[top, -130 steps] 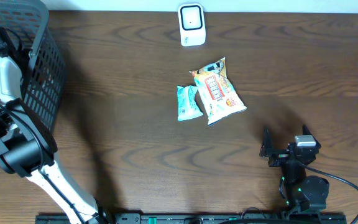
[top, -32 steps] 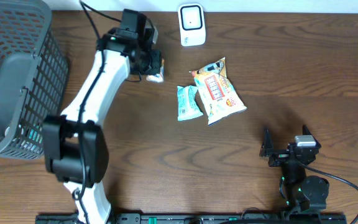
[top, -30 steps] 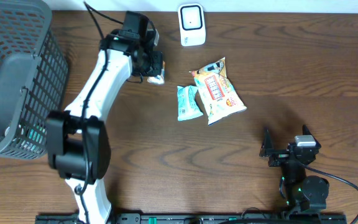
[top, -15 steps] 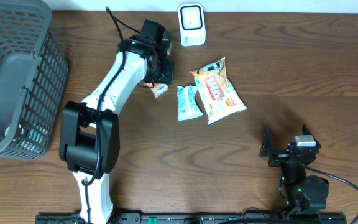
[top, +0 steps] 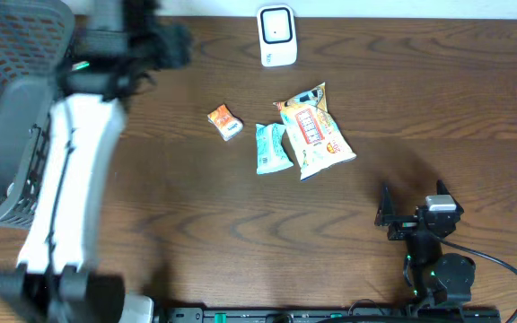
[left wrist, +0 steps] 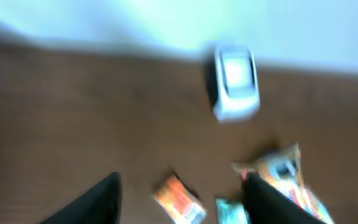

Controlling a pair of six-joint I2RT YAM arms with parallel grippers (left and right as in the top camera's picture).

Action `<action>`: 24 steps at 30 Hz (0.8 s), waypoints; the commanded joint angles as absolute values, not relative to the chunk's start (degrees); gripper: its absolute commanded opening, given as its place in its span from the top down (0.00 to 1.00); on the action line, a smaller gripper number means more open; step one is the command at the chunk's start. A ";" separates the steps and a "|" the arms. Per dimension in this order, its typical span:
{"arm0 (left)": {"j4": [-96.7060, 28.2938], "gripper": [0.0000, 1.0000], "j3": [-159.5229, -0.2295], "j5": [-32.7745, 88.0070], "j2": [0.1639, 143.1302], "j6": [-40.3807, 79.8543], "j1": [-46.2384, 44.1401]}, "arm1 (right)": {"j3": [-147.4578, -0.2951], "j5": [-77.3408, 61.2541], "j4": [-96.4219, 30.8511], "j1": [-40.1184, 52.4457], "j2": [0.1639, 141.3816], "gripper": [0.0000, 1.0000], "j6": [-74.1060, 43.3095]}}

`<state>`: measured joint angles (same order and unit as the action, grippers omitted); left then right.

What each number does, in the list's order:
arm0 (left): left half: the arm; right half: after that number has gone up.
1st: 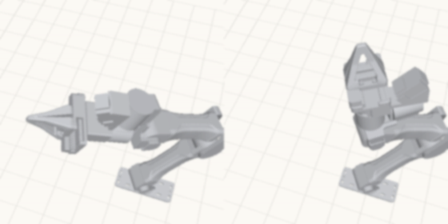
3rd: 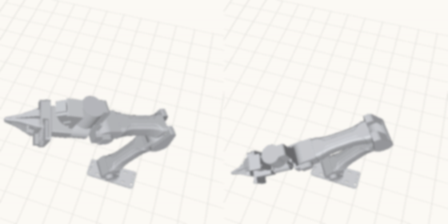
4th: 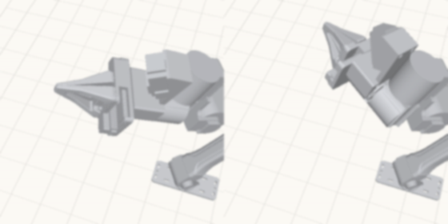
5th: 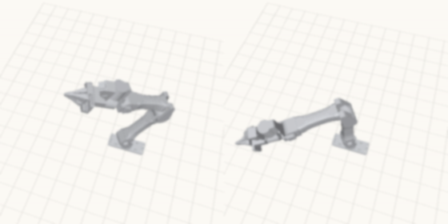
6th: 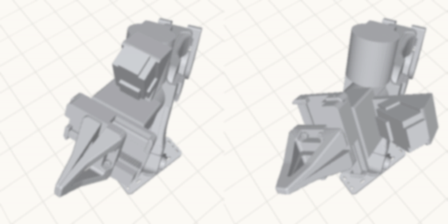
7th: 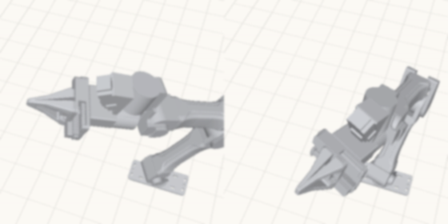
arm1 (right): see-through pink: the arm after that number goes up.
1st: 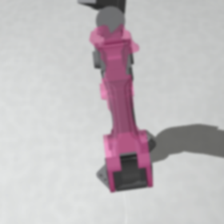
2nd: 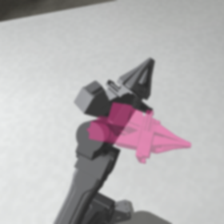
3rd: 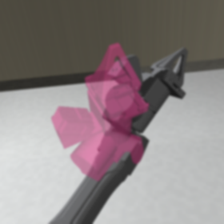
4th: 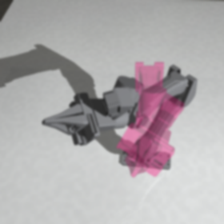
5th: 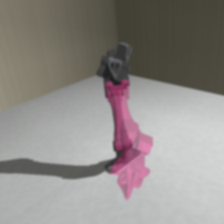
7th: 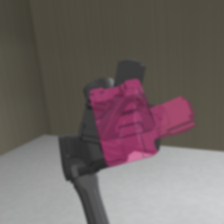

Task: Scan the item barcode
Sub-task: 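Release the orange packet on the table left of the mint packet, then reach into the basket and grasp the small green-white tissue packet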

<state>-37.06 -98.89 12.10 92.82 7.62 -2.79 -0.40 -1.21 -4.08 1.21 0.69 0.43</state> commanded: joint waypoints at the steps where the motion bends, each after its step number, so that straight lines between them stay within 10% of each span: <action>1: -36.51 0.24 -100.01 6.11 87.31 7.77 3.29 | -0.36 -0.78 -4.40 1.06 0.32 0.01 -0.14; 14: -44.86 0.20 -98.17 3.79 85.95 13.63 36.49 | -0.36 -0.78 -4.40 1.06 0.32 0.01 -0.14; 24: -54.50 0.17 -96.42 3.77 96.38 15.42 40.49 | -0.36 -0.78 -4.38 1.06 0.32 0.01 -0.14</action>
